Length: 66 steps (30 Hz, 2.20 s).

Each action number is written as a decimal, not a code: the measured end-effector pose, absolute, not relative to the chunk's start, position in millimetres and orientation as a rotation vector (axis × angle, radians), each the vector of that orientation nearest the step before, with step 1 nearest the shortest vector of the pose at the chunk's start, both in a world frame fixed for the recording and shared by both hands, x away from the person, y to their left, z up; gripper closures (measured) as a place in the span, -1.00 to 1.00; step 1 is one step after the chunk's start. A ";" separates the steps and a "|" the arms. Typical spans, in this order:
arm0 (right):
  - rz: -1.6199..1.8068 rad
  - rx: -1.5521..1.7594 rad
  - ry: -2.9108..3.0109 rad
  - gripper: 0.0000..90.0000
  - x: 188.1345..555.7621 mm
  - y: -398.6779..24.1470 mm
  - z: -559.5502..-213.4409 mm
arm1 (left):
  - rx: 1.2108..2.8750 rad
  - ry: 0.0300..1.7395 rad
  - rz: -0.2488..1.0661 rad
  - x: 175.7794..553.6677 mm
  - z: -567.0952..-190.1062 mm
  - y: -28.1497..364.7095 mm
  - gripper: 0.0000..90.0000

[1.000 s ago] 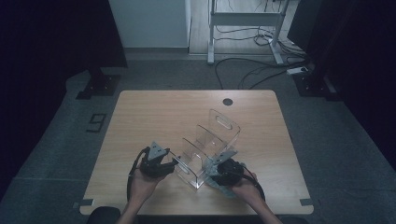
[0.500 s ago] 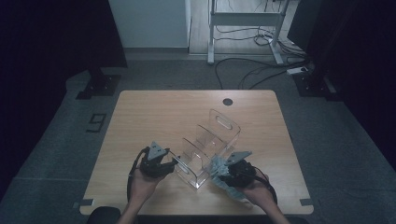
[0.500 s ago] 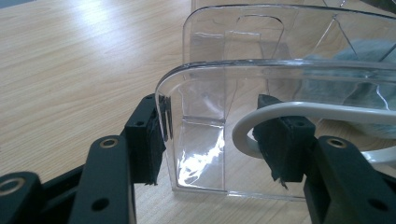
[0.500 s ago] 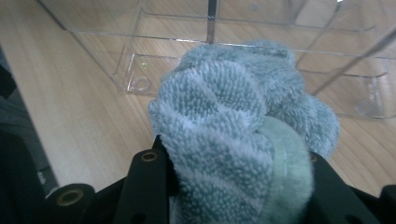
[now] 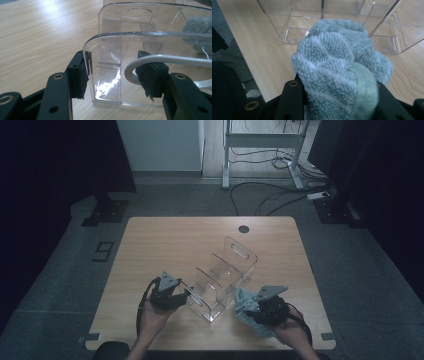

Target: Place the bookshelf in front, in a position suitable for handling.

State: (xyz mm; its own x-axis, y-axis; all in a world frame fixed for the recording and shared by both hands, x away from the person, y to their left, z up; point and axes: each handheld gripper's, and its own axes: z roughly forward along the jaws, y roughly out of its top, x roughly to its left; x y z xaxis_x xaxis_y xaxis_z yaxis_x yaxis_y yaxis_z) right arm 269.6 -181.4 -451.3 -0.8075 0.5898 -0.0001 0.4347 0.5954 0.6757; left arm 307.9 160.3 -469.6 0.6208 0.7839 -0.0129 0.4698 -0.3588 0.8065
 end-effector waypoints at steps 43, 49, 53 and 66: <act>1.036 0.672 2.768 0.42 265.6 -90.6 -480.6 | 2.015 1.014 0.514 310.9 -469.5 151.4 0.01; 1.008 0.676 2.767 0.42 270.0 -85.6 -489.0 | 2.010 1.022 0.521 310.9 -470.2 151.1 0.02; 0.971 0.674 2.776 0.41 271.5 -82.4 -496.5 | 2.014 1.021 0.523 311.0 -470.0 151.1 0.02; 0.940 0.675 2.792 0.39 273.7 -79.9 -507.5 | 2.014 1.011 0.520 311.7 -470.5 152.6 0.02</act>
